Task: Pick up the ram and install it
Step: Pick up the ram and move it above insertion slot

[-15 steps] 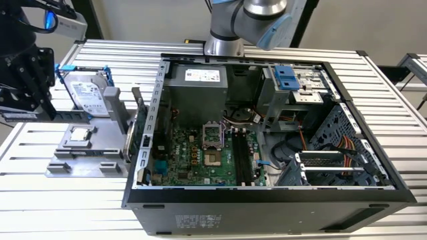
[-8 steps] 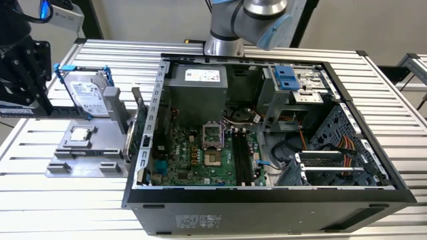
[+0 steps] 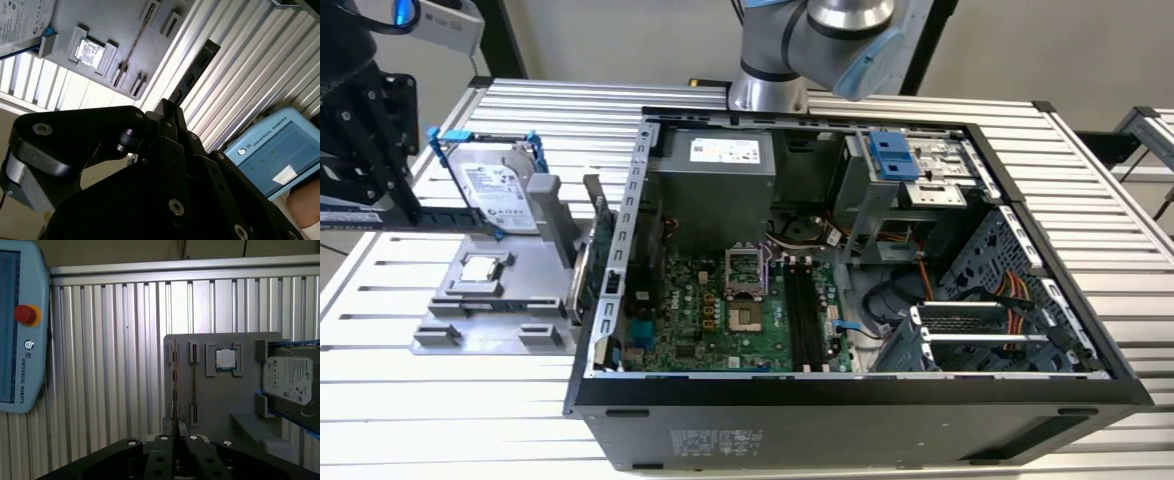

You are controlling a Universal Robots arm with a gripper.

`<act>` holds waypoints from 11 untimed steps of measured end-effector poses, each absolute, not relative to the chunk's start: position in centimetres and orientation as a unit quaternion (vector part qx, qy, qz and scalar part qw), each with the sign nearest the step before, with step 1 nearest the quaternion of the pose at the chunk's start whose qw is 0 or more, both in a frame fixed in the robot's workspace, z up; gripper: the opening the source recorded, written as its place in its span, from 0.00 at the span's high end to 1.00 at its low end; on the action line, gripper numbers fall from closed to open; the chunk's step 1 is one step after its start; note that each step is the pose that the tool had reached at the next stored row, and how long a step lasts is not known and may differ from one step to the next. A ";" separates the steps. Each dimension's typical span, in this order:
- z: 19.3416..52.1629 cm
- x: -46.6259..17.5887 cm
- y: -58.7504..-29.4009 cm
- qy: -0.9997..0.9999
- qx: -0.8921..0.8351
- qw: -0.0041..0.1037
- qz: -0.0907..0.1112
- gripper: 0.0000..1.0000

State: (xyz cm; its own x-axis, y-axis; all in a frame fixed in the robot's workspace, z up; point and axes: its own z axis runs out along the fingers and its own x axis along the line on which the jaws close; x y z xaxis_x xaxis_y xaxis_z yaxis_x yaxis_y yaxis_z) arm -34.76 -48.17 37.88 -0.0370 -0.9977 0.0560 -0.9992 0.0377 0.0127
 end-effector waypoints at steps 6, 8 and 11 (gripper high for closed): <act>38.3 -34.8 -48.2 -0.720 0.693 0.025 0.015 1.00; 38.4 -34.8 -48.2 -0.720 0.693 0.025 0.015 1.00; 38.5 -34.8 -48.2 -0.720 0.693 0.025 0.015 1.00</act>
